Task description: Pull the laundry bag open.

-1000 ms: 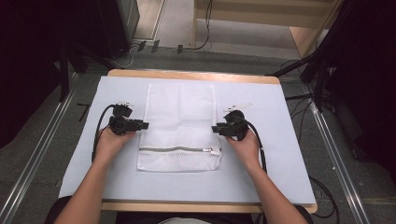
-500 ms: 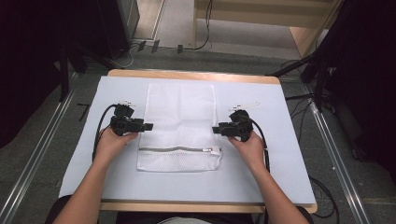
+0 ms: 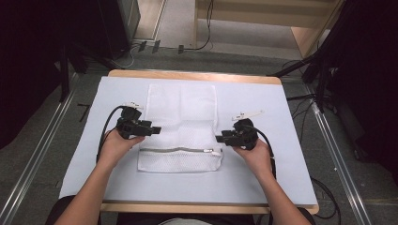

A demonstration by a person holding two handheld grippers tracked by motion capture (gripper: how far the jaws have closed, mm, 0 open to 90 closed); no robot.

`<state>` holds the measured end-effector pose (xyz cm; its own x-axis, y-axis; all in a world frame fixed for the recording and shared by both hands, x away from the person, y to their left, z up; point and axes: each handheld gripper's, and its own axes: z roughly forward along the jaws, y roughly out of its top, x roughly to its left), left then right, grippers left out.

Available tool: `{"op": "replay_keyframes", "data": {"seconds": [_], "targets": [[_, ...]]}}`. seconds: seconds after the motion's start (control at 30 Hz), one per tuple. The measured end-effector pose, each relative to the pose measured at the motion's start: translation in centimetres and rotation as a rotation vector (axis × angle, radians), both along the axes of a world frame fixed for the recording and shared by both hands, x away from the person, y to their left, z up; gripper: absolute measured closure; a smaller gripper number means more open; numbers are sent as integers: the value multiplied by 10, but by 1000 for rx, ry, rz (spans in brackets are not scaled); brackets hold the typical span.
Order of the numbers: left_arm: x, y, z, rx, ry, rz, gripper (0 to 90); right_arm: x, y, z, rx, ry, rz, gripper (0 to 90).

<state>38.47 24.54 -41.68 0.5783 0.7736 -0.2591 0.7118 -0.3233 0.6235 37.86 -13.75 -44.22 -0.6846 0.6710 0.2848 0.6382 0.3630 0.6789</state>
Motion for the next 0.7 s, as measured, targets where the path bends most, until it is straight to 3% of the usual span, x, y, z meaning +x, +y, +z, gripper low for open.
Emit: {"op": "replay_keyframes", "data": {"seconds": [0.27, 0.43, 0.7], "targets": [[-8, -15, 3, 0, -17, -43, 411, -12, 3, 1, -23, -18, 21, 607], [-10, -29, 6, -9, -32, -79, 417, -17, 1, 1, -23, -27, 19, 668], [-15, -59, 5, 1, -43, -156, 421, -15, 3, -6, -32, 23, 34, 820]]}}
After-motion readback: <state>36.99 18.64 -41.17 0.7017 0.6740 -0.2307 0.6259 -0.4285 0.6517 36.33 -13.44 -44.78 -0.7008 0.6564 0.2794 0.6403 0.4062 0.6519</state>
